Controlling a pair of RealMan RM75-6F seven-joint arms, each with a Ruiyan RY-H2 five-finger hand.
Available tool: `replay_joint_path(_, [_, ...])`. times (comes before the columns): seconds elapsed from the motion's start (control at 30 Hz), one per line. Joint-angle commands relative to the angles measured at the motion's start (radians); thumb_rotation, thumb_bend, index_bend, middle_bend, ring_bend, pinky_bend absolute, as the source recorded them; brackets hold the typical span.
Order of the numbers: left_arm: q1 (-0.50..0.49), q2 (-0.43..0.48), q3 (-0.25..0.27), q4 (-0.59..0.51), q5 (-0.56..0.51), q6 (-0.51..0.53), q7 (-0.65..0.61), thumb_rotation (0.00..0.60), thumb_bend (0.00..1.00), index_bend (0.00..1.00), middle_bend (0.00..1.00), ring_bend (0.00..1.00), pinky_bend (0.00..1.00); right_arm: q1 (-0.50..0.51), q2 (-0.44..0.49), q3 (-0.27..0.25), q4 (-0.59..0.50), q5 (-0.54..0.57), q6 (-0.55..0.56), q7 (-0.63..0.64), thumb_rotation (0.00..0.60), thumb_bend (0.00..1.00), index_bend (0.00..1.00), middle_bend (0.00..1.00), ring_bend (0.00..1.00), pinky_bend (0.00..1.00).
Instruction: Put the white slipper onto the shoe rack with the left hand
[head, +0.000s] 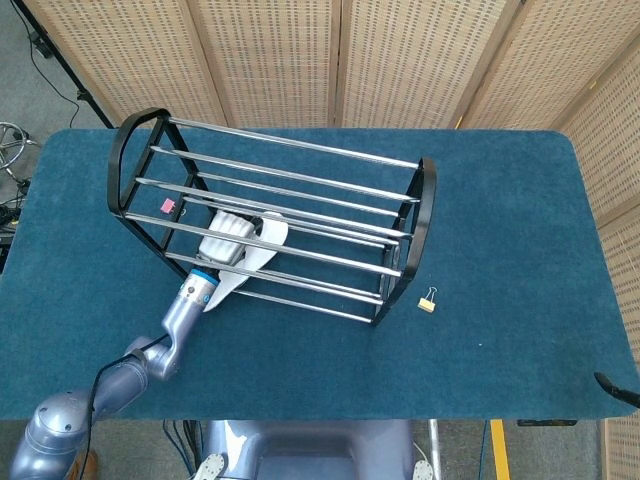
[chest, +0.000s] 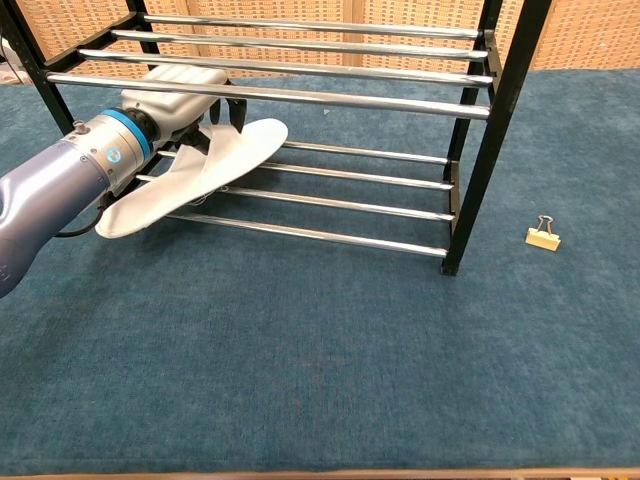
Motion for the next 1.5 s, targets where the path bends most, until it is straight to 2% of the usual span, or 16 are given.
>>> replay_joint_path(0.03, [-0.007, -0.008, -0.019, 0.007, -0.028, -0.015, 0.030, 0.600, 0.49, 0.57, 0.45, 0.45, 0.45, 0.002, 0.000, -0.001, -0.001, 0.002, -0.005, 0.000, 0.600, 0.00, 0.00, 0.00, 0.00, 0.00])
replay_joint_path(0.27, [-0.010, -0.004, -0.045, -0.019, -0.073, -0.028, 0.073, 0.600, 0.48, 0.57, 0.45, 0.42, 0.45, 0.003, 0.001, -0.002, 0.000, 0.002, -0.006, 0.003, 0.600, 0.00, 0.00, 0.00, 0.00, 0.00])
replay_joint_path(0.4, [-0.005, -0.003, -0.048, -0.035, -0.096, -0.038, 0.125, 0.600, 0.46, 0.51, 0.34, 0.30, 0.38, 0.002, 0.001, -0.003, -0.002, 0.000, -0.005, 0.001, 0.600, 0.00, 0.00, 0.00, 0.00, 0.00])
replay_joint_path(0.57, [0.005, 0.021, -0.074, -0.105, -0.165, -0.099, 0.205, 0.600, 0.42, 0.23, 0.09, 0.04, 0.18, 0.002, -0.001, -0.006, -0.004, -0.003, -0.002, -0.005, 0.600, 0.00, 0.00, 0.00, 0.00, 0.00])
replay_joint_path(0.63, [0.012, 0.047, -0.077, -0.151, -0.183, -0.117, 0.227, 0.600, 0.39, 0.15, 0.04, 0.01, 0.16, 0.002, -0.001, -0.006, -0.004, -0.003, -0.002, -0.006, 0.600, 0.00, 0.00, 0.00, 0.00, 0.00])
replay_joint_path(0.77, [0.026, 0.094, -0.076, -0.230, -0.208, -0.132, 0.262, 0.600, 0.35, 0.09, 0.00, 0.00, 0.12, 0.002, -0.002, -0.006, -0.005, -0.004, 0.000, -0.006, 0.600, 0.00, 0.00, 0.00, 0.00, 0.00])
replay_joint_path(1.1, [0.052, 0.157, -0.061, -0.332, -0.224, -0.136, 0.261, 0.600, 0.35, 0.09, 0.00, 0.00, 0.12, 0.002, -0.004, -0.009, -0.010, -0.010, 0.003, -0.013, 0.600, 0.00, 0.00, 0.00, 0.00, 0.00])
replay_joint_path(1.23, [0.075, 0.206, -0.023, -0.400, -0.186, -0.123, 0.236, 0.600, 0.35, 0.09, 0.00, 0.00, 0.12, 0.002, -0.006, -0.011, -0.014, -0.017, 0.006, -0.017, 0.600, 0.00, 0.00, 0.00, 0.00, 0.00])
replay_joint_path(1.5, [0.100, 0.254, 0.021, -0.482, -0.149, -0.089, 0.247, 0.600, 0.35, 0.09, 0.00, 0.00, 0.12, 0.001, -0.007, -0.013, -0.017, -0.023, 0.010, -0.020, 0.600, 0.00, 0.00, 0.00, 0.00, 0.00])
